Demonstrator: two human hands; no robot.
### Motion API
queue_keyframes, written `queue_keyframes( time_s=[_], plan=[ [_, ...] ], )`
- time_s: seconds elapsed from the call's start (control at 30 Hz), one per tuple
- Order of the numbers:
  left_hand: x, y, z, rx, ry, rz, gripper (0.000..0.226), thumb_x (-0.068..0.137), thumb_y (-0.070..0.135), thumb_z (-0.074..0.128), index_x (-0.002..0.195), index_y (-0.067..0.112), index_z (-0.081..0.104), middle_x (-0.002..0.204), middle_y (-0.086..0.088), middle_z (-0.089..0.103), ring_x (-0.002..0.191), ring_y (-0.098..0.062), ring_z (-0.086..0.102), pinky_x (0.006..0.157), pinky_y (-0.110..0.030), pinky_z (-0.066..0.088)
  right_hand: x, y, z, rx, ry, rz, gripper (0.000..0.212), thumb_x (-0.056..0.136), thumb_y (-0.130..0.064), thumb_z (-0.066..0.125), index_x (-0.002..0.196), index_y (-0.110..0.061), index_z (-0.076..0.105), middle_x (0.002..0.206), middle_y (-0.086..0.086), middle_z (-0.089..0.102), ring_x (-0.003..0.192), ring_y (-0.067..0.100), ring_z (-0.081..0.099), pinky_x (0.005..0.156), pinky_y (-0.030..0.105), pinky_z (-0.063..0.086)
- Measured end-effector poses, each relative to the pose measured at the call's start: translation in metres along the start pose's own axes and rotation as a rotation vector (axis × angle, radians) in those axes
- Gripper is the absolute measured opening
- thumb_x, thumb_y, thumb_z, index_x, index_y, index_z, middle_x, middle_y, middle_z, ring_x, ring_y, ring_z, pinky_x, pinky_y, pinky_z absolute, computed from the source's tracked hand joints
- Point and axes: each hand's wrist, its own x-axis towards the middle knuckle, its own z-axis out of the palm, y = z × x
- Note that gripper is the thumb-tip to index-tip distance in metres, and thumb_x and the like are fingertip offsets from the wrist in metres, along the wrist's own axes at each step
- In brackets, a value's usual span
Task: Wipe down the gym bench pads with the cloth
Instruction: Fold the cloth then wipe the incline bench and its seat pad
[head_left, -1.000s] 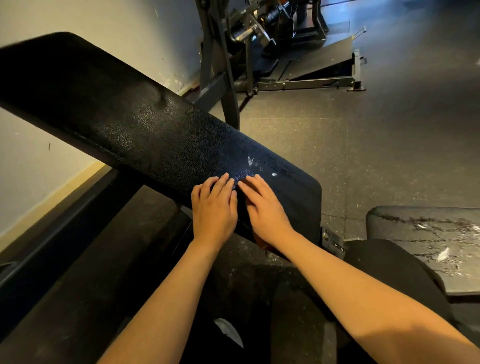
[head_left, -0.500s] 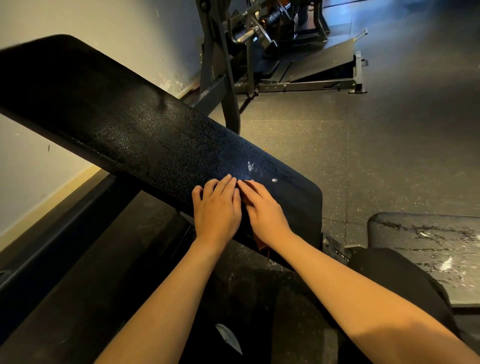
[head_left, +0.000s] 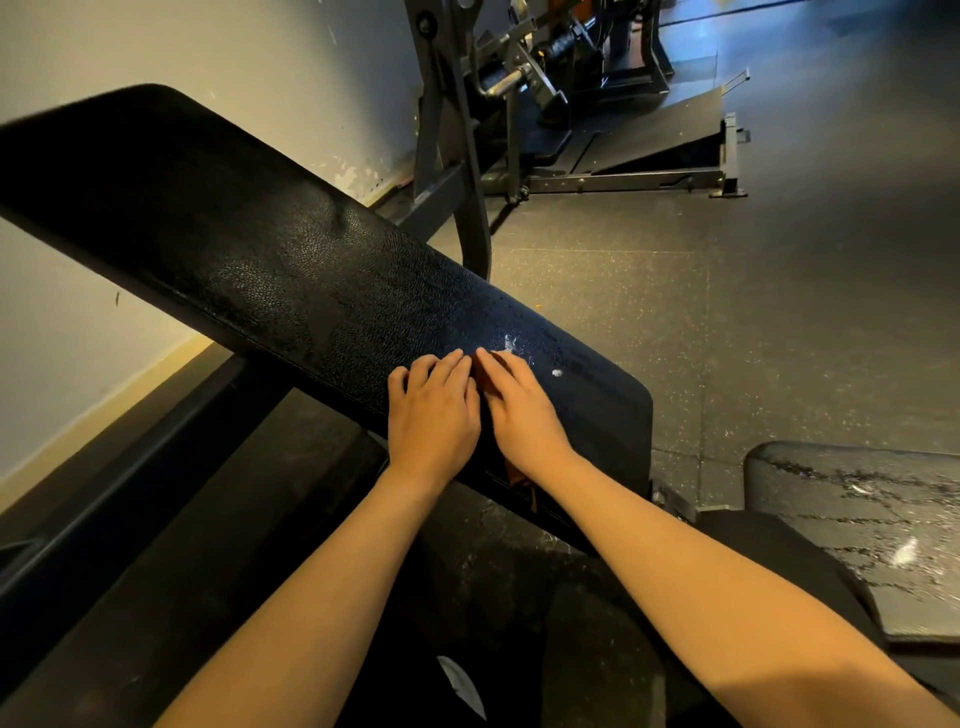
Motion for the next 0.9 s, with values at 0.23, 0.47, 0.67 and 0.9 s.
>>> queue_keyframes(
  time_s=[0.23,0.47,0.67,0.9],
  plan=[
    [0.015,-0.005,-0.002,-0.011,-0.037,-0.049,0.045,0.103,0.036,0.031,0.134,0.023,0.061,0.139,0.009,0.06,0.127,-0.017,0.047,0.104,-0.044,0.03,0.01,-0.021,0.008,-0.007,0.018,0.012,0.048,0.105,-0.016,0.043,0.153,-0.021,0.039,0.153,-0.006,0.037,0.132,0.004,0.04,0.105,0.021,0.034],
    [0.021,-0.005,0.0,0.002,-0.003,-0.046,0.047,0.103,0.038,0.033,0.135,0.022,0.062,0.14,0.009,0.06,0.122,-0.018,0.05,0.099,-0.042,0.034,0.021,-0.003,0.011,-0.095,0.143,0.144,0.044,0.104,-0.026,0.047,0.148,-0.024,0.044,0.146,-0.001,0.035,0.135,0.017,0.036,0.104,0.038,0.043],
    [0.016,-0.009,0.003,-0.015,0.034,-0.047,0.046,0.103,0.037,0.034,0.135,0.021,0.063,0.139,0.007,0.061,0.123,-0.018,0.052,0.101,-0.042,0.033,0.003,0.007,0.01,-0.087,0.109,-0.068,0.043,0.099,-0.013,0.055,0.14,-0.027,0.056,0.139,-0.004,0.046,0.124,0.014,0.048,0.098,0.031,0.047],
    [0.01,-0.007,0.0,0.04,-0.002,-0.001,0.047,0.103,0.039,0.034,0.139,0.023,0.06,0.143,0.009,0.057,0.128,-0.018,0.047,0.104,-0.043,0.03,0.005,0.016,-0.003,-0.016,0.206,0.194,0.042,0.103,-0.016,0.049,0.144,-0.023,0.052,0.14,-0.006,0.04,0.117,0.009,0.047,0.095,0.022,0.039]
  ],
)
